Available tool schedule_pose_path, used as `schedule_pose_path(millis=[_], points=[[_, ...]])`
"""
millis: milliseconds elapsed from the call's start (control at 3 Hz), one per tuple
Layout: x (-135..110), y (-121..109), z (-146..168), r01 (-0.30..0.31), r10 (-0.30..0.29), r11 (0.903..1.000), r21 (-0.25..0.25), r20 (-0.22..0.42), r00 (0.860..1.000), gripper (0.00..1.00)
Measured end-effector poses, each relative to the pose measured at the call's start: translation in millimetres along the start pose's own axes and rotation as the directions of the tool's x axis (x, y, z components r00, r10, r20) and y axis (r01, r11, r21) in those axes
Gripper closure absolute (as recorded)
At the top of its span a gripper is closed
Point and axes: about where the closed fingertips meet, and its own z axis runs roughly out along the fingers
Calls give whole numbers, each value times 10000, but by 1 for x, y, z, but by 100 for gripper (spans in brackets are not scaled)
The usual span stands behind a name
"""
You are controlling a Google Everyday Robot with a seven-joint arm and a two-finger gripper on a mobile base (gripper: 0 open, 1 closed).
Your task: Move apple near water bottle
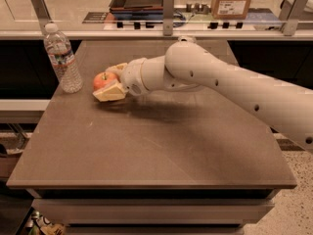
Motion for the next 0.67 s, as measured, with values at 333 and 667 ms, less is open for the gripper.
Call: schedule_pose_path(millis=[333,667], points=[[0,0,0,1,-1,10000,-1,0,10000,13],[-1,1,1,14,-14,10000,-33,5,10000,0]])
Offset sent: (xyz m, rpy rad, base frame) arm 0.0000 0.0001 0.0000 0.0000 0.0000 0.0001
